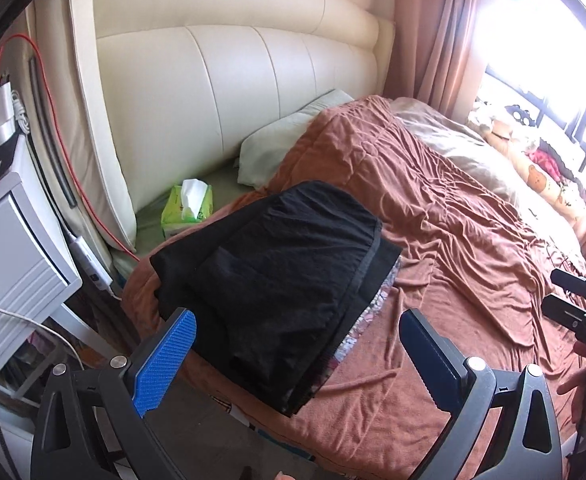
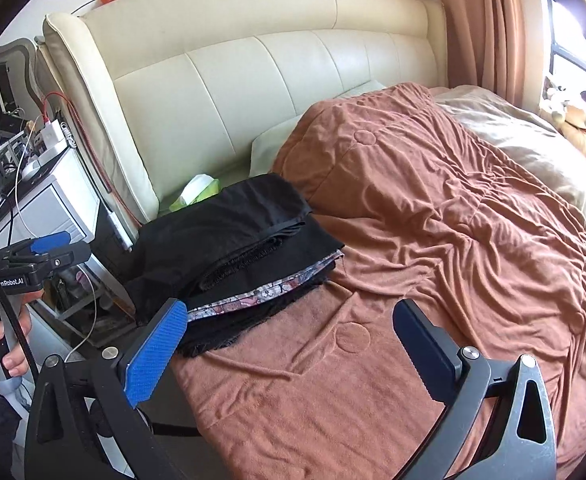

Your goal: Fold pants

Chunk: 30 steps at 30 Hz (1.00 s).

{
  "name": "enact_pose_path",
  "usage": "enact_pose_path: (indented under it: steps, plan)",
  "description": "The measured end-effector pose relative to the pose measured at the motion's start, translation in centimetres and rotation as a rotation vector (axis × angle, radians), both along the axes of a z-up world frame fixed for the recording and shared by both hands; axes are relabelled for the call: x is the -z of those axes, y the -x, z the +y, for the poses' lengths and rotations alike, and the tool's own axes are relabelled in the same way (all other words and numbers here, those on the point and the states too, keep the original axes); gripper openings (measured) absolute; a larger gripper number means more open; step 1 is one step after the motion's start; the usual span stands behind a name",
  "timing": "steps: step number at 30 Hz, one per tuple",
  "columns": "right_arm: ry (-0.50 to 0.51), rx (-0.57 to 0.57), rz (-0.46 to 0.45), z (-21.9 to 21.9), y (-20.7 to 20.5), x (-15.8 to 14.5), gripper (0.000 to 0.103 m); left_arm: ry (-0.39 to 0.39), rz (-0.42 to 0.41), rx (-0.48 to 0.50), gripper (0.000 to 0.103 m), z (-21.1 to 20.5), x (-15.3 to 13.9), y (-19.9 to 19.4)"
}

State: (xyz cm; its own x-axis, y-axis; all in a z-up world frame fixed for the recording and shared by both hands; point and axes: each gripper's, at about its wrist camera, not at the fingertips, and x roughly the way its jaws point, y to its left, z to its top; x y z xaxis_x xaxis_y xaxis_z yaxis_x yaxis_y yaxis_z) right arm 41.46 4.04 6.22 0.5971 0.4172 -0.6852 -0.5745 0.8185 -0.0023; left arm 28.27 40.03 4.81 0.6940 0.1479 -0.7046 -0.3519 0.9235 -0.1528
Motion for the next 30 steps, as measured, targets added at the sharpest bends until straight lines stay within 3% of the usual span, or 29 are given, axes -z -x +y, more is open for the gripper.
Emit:
enact_pose_path:
  steps: [8, 17, 30]
  plan:
    - [-0.031, 0.034, -0.037, -4.9, 5.3, -4.2, 0.103, -0.016, -0.047, 0.040, 0.103, -4.9, -2.1, 2.6]
    - [-0.054, 0.072, -0.081, -10.3, 10.8, -6.9, 0.103, -0.032, -0.099, 0.114, 0.103, -10.2, -4.1, 4.6]
    - [-0.091, 0.138, -0.135, -16.6, 18.9, -7.3, 0.103, -0.086, -0.184, 0.186, 0.103, -16.3, -5.9, 9.8]
